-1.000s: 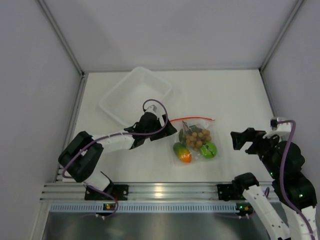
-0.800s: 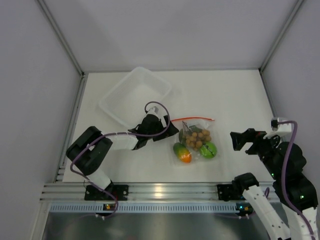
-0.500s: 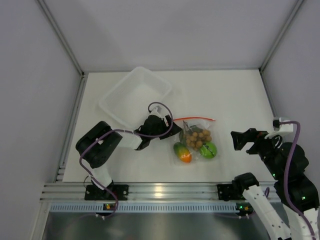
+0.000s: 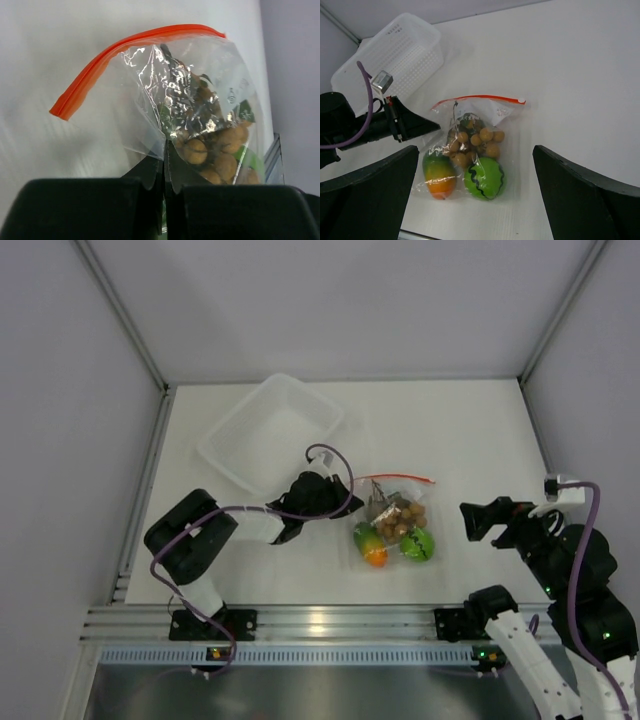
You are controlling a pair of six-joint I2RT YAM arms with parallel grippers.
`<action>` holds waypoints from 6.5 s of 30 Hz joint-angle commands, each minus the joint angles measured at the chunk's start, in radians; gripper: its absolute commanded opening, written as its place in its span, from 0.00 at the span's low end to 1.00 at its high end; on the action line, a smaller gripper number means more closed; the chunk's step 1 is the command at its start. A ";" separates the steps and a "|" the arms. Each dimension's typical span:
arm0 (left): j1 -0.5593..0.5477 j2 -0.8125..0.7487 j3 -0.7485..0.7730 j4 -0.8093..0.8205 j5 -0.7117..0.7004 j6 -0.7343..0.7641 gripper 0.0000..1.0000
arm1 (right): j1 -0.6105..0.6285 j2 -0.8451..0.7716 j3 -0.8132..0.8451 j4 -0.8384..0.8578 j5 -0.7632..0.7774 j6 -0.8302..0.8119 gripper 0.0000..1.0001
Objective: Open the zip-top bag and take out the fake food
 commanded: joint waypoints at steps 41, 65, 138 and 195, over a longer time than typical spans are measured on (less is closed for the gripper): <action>-0.022 -0.912 0.023 -0.074 0.466 0.377 0.00 | -0.011 -0.249 -0.213 0.412 -0.490 -0.047 0.97; -0.022 -1.057 0.052 -0.072 0.420 0.286 0.00 | -0.010 -0.154 -0.612 1.290 -0.800 0.230 0.76; -0.053 -0.543 0.230 -0.310 0.552 0.731 0.93 | 0.076 0.304 -0.166 0.518 -0.792 -0.229 0.00; -0.185 -0.630 0.234 -0.328 0.509 0.708 0.00 | 0.095 0.049 -0.456 1.212 -0.959 0.045 0.30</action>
